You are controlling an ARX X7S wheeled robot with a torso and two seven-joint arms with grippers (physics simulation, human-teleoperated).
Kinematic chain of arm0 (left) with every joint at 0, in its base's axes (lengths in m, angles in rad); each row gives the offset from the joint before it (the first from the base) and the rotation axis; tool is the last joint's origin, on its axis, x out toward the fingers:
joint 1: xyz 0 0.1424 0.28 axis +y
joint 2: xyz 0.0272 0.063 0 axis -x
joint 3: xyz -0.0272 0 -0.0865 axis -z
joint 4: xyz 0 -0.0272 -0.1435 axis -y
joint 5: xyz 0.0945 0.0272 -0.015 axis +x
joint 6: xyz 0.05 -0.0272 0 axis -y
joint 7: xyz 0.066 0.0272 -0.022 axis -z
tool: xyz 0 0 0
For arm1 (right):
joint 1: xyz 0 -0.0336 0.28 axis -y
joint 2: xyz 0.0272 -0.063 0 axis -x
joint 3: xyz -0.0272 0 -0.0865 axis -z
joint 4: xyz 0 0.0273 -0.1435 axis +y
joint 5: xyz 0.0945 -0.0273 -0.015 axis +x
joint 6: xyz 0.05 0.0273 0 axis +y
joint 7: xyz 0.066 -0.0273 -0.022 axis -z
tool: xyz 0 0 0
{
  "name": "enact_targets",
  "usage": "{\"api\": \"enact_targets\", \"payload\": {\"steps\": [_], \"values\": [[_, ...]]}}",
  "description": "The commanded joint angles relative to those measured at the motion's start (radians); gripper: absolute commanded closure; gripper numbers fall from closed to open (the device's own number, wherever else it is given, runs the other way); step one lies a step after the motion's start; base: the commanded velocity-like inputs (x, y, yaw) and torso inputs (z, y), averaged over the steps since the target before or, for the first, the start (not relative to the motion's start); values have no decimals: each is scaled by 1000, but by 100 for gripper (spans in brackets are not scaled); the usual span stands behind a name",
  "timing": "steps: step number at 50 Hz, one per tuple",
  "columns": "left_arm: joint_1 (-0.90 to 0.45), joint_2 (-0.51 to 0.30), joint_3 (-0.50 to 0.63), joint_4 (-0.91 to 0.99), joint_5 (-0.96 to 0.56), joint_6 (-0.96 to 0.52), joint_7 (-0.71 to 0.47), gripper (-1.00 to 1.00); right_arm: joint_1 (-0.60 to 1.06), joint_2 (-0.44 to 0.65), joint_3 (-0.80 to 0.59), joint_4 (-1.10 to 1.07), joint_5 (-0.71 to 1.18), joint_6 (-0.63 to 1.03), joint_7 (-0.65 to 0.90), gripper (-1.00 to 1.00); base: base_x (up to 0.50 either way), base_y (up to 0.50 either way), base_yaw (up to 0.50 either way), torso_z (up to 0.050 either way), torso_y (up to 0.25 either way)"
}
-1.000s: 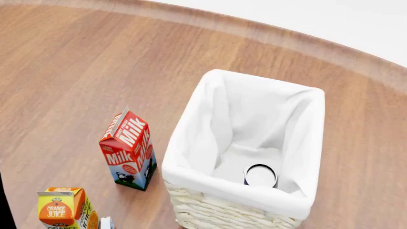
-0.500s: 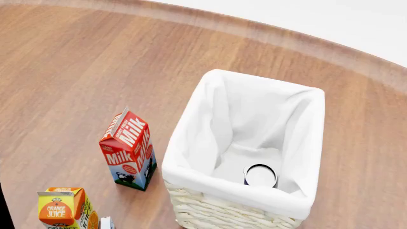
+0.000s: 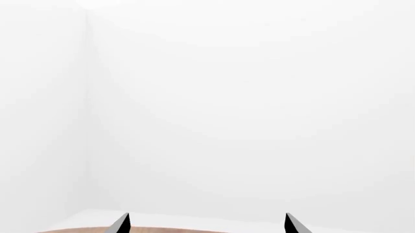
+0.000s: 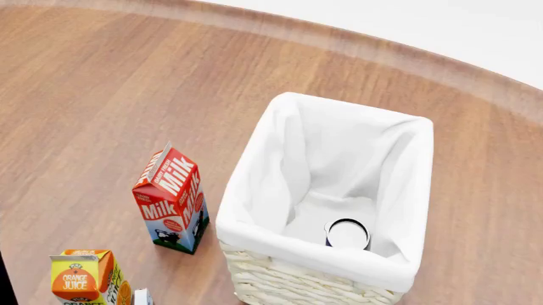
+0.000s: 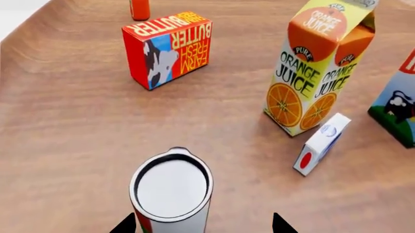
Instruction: Pick up the alphabet soup and the tomato sauce, and put them in the basket.
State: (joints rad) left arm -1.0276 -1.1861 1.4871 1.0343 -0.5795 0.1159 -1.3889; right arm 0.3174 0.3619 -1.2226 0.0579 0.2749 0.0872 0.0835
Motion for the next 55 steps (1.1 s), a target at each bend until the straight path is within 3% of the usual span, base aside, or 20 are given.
{"api": "enact_targets", "payload": {"steps": [1, 55], "values": [[-15, -6, 13, 3, -2, 5, -5, -100, 9, -36, -3, 44, 1, -2, -7, -100, 0, 0, 0, 0, 0], [-65, -18, 66, 2, -2, 25, -19, -100, 27, -154, -26, 226, 4, -71, -64, -100, 0, 0, 0, 0, 0]]}}
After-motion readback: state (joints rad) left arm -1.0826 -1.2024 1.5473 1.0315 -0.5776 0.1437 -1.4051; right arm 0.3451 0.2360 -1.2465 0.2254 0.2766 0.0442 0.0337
